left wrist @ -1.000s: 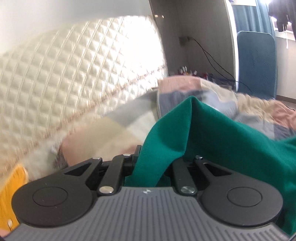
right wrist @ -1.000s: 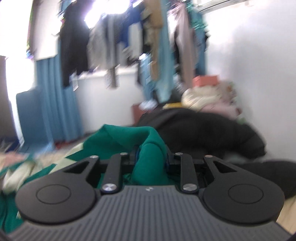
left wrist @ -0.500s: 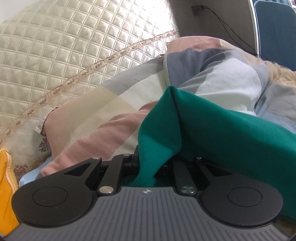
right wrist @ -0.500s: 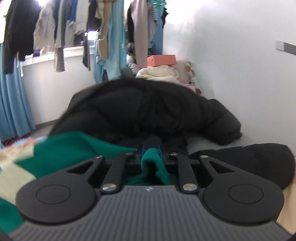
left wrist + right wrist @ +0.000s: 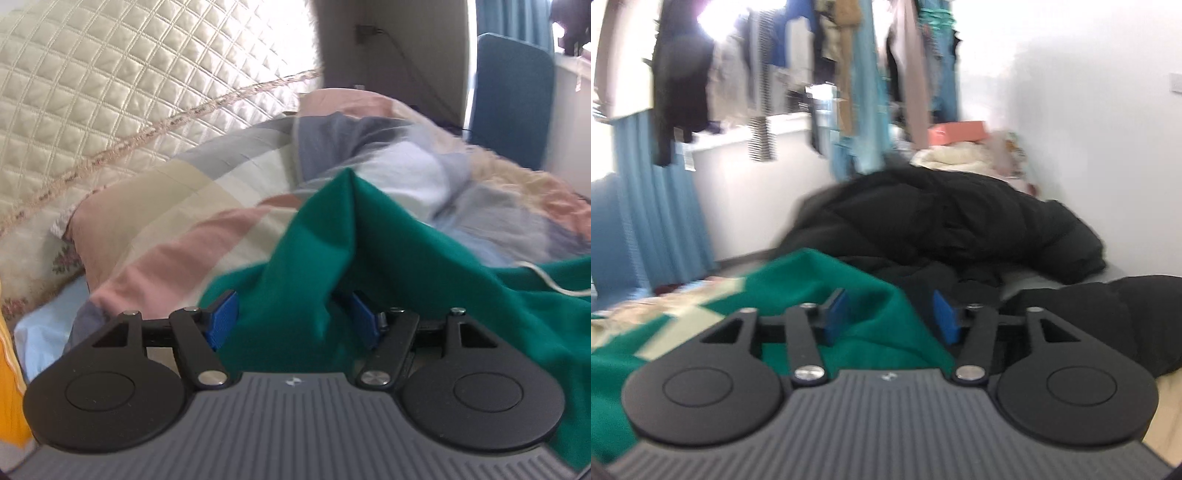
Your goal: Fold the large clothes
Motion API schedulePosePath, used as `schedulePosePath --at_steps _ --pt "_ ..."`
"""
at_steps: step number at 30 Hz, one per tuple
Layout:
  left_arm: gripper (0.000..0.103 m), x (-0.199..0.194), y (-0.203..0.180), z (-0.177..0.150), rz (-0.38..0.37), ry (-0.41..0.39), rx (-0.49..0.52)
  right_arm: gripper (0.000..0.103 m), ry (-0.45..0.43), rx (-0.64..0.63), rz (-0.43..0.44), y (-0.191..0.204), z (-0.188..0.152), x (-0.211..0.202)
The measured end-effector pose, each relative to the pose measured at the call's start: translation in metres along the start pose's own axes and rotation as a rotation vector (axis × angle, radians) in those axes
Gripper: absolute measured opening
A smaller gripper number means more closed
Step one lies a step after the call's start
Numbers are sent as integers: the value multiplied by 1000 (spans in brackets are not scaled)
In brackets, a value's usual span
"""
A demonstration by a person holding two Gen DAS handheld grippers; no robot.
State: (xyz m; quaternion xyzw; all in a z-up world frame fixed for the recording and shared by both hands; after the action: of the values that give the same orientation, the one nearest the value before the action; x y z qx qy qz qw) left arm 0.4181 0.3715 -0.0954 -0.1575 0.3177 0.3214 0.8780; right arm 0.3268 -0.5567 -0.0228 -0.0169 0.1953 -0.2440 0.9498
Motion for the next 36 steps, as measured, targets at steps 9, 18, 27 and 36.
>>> schedulePosePath --at_steps 9,18,27,36 --pt "71 -128 -20 -52 -239 32 -1 55 -81 18 249 54 31 -120" --pt "71 -186 -46 -155 -452 291 -62 55 115 39 492 133 -19 -196" --pt "71 -204 -36 -216 -443 386 -54 56 230 -229 870 257 -99 -259" --pt "71 -209 -5 -229 -444 386 -147 56 336 -366 1217 364 -150 -324"
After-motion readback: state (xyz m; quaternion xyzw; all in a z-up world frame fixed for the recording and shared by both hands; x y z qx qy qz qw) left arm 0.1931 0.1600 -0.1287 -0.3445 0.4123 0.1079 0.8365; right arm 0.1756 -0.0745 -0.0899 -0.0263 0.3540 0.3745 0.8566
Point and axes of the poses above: each gripper's, at about its wrist camera, not at the fingertips, and x roughly the way its jaws point, y to its left, z to its top, the point moved 3 cm from there along x, roughly the way its jaws point, and after that the axes turned 13 degrees about -x, right-handed, at the moved point
